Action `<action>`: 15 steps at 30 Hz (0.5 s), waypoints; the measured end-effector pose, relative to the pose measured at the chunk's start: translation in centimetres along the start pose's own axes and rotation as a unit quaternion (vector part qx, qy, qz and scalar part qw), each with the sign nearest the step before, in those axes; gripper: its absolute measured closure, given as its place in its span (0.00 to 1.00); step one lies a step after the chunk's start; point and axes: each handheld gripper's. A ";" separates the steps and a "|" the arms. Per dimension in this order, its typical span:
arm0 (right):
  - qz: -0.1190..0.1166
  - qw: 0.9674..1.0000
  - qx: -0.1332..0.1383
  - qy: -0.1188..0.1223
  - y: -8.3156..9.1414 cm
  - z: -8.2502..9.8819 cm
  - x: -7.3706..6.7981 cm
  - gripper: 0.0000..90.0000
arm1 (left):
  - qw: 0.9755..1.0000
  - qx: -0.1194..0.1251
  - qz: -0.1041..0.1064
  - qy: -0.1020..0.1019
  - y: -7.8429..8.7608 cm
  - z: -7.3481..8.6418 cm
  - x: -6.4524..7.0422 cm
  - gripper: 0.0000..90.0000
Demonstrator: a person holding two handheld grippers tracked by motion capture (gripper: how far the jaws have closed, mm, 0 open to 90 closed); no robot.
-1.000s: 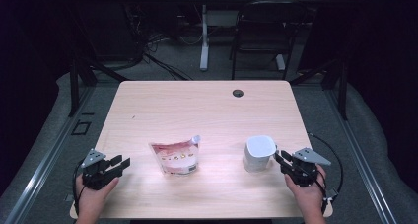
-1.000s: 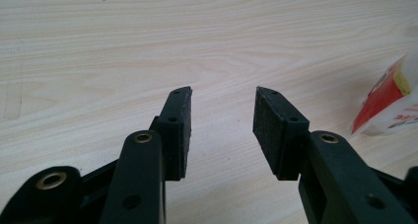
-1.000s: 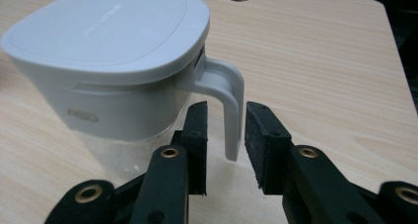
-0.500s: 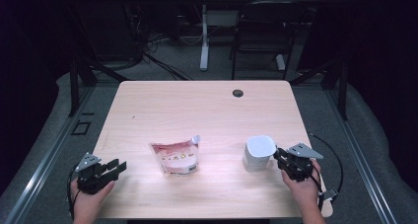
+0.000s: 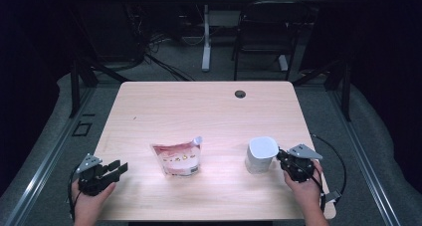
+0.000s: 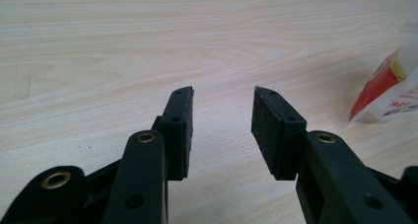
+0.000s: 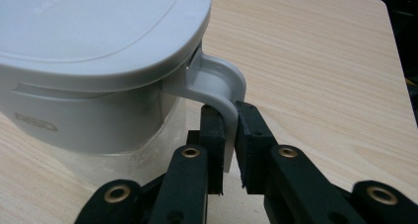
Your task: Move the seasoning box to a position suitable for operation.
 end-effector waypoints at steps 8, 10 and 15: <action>0.000 1.000 -0.005 0.000 0.3 0.0 -0.2 0.92 | 1.000 0.001 0.001 -0.002 -0.3 -0.2 0.1 0.67; 0.000 1.000 -0.008 0.001 0.5 0.1 -0.3 0.92 | 1.000 -0.002 0.002 -0.003 -0.4 -0.2 0.1 0.67; 0.000 1.000 -0.010 0.001 0.8 0.2 -0.8 0.93 | 1.000 0.000 0.003 -0.005 -0.7 -0.4 0.2 0.67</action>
Point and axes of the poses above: each handheld gripper's, and its own axes: y roughly backward along the jaws, z roughly out of its underside, x roughly to its right, and after that the axes turned 4 degrees about -y, right-handed
